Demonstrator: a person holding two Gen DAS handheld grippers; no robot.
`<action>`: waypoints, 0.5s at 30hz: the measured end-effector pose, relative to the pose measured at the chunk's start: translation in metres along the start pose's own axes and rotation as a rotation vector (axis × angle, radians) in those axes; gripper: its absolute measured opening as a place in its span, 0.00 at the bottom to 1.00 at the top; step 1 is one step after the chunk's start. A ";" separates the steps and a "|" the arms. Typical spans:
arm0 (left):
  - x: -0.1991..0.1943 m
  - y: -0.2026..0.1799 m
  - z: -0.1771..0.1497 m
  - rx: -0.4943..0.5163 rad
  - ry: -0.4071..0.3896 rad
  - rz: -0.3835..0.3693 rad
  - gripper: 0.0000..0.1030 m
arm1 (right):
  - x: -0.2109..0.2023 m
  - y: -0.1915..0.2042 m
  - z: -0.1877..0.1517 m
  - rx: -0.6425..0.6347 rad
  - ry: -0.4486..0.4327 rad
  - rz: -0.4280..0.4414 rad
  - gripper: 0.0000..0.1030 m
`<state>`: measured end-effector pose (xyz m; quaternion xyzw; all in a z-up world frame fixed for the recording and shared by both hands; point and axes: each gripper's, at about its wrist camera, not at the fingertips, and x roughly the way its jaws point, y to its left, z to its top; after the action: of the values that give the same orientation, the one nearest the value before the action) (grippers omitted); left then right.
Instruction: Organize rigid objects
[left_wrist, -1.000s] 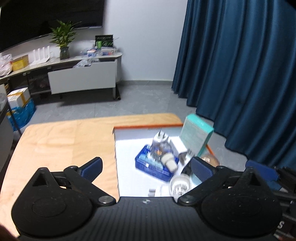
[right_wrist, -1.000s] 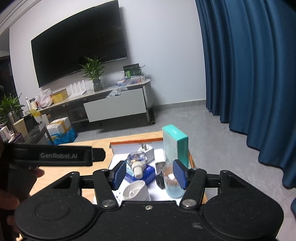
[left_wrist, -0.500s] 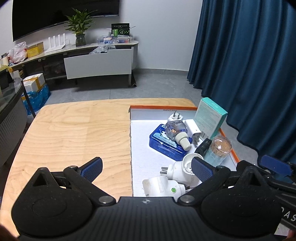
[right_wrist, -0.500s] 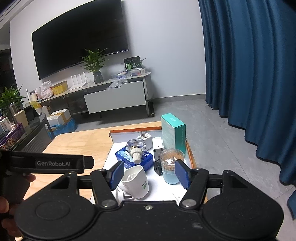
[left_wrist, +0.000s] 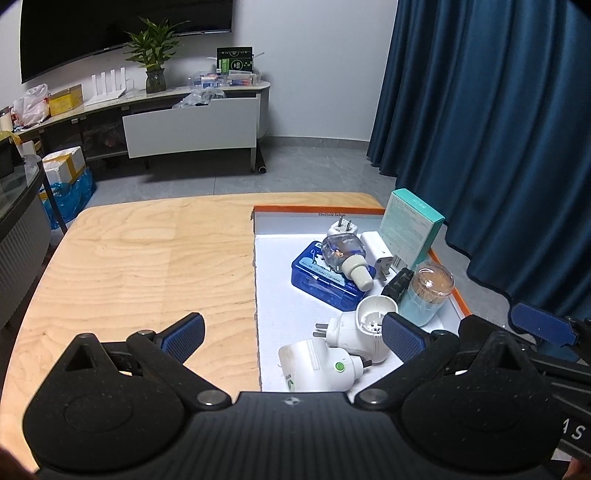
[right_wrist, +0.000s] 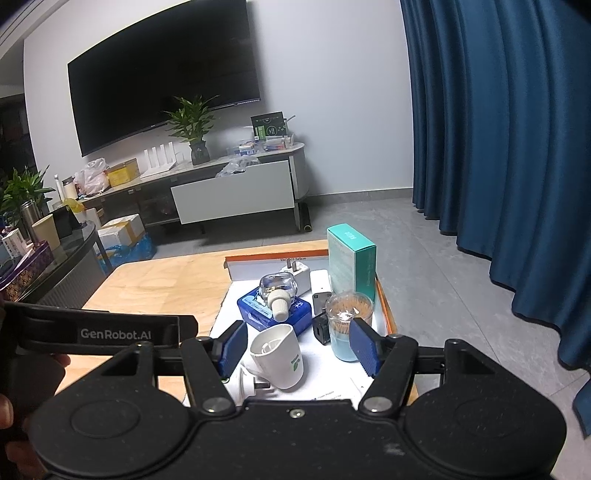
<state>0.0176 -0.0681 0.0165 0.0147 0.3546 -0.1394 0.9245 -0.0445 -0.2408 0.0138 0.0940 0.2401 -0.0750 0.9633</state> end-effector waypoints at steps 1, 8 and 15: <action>0.000 0.000 -0.001 0.002 -0.002 0.002 1.00 | 0.000 0.000 0.000 0.000 0.000 0.001 0.72; -0.001 -0.002 -0.002 0.001 -0.002 0.004 1.00 | 0.000 0.001 0.000 0.000 -0.001 0.001 0.72; 0.000 -0.003 -0.002 0.003 0.006 0.005 1.00 | -0.001 0.002 0.000 0.001 -0.002 0.000 0.72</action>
<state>0.0152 -0.0707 0.0154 0.0174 0.3571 -0.1376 0.9237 -0.0454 -0.2391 0.0144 0.0947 0.2390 -0.0751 0.9635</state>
